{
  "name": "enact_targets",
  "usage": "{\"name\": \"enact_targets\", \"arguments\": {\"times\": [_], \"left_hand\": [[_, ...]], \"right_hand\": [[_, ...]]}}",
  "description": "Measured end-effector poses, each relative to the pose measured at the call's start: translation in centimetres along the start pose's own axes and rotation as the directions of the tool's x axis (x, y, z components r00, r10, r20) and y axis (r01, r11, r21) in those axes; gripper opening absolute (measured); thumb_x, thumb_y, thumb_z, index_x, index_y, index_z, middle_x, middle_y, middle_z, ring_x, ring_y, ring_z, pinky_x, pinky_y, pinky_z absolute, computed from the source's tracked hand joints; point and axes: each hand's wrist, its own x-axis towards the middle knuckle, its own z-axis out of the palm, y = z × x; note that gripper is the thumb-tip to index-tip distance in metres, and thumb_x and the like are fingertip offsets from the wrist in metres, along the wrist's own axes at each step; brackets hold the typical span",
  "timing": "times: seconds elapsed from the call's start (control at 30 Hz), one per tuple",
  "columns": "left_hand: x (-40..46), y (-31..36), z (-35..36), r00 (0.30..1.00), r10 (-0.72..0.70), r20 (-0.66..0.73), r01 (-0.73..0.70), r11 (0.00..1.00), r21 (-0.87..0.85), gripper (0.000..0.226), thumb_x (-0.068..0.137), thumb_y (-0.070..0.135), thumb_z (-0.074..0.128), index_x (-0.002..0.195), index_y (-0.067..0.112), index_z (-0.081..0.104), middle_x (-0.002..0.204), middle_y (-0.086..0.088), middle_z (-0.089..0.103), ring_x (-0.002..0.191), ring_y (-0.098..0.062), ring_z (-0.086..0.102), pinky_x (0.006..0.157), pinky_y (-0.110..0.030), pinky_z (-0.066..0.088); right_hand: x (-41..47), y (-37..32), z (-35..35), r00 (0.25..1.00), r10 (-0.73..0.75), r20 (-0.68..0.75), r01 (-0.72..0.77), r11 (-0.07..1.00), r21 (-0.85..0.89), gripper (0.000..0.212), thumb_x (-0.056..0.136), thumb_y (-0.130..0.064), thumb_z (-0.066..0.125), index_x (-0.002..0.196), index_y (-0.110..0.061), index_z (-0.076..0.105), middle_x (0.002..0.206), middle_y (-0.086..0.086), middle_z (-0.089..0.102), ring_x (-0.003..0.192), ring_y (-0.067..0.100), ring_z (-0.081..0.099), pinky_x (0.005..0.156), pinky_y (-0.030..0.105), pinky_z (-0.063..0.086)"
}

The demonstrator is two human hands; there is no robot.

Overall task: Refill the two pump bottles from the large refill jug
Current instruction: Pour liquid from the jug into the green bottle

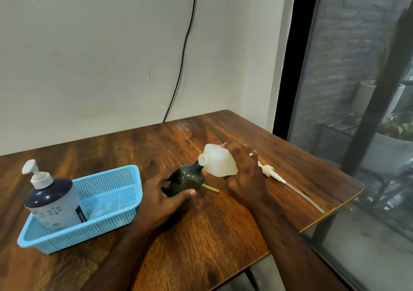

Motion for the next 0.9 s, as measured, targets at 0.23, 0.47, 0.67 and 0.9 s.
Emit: {"name": "enact_targets", "arguments": {"times": [0.23, 0.47, 0.67, 0.9], "left_hand": [[-0.1, 0.59, -0.1, 1.0, 0.007, -0.01, -0.007, 1.0, 0.018, 0.056, 0.072, 0.031, 0.086, 0.112, 0.051, 0.054, 0.103, 0.043, 0.061, 0.104, 0.017, 0.055, 0.076, -0.003, 0.045], [-0.16, 0.88, -0.22, 0.999, 0.04, -0.001, -0.04, 0.999, 0.024, 0.055, 0.068, 0.043, 0.082, 0.113, 0.053, 0.053, 0.107, 0.05, 0.055, 0.106, 0.016, 0.055, 0.077, -0.004, 0.046], [-0.14, 0.65, -0.17, 0.998, 0.054, -0.012, -0.054, 0.998, 0.045, 0.06, 0.072, 0.025, 0.086, 0.114, 0.052, 0.053, 0.107, 0.05, 0.056, 0.107, 0.014, 0.055, 0.079, -0.002, 0.045], [-0.24, 0.93, -0.21, 0.999, 0.053, -0.003, -0.053, 0.998, 0.044, 0.063, 0.072, 0.019, 0.086, 0.113, 0.051, 0.05, 0.102, 0.056, 0.052, 0.102, 0.023, 0.052, 0.076, 0.001, 0.043]], "right_hand": [[-0.01, -0.08, -0.06, 1.0, -0.001, -0.005, 0.001, 1.0, 0.003, 0.078, 0.074, -0.035, 0.085, 0.139, -0.036, 0.042, 0.14, -0.01, 0.047, 0.124, 0.007, 0.041, 0.099, 0.044, 0.052], [-0.05, -0.18, -0.06, 1.0, 0.002, 0.002, -0.002, 1.0, 0.011, 0.075, 0.075, -0.045, 0.08, 0.14, -0.033, 0.043, 0.142, -0.008, 0.049, 0.127, 0.013, 0.043, 0.1, 0.044, 0.051], [-0.06, -0.01, -0.02, 1.0, -0.008, -0.009, 0.008, 1.0, -0.001, 0.077, 0.074, -0.041, 0.084, 0.139, -0.034, 0.043, 0.142, -0.007, 0.049, 0.128, 0.015, 0.045, 0.099, 0.048, 0.051], [-0.09, 0.2, 0.08, 1.0, -0.012, -0.009, 0.012, 1.0, -0.009, 0.08, 0.073, -0.04, 0.083, 0.14, -0.036, 0.04, 0.143, -0.006, 0.049, 0.128, 0.018, 0.047, 0.099, 0.05, 0.051]]}}
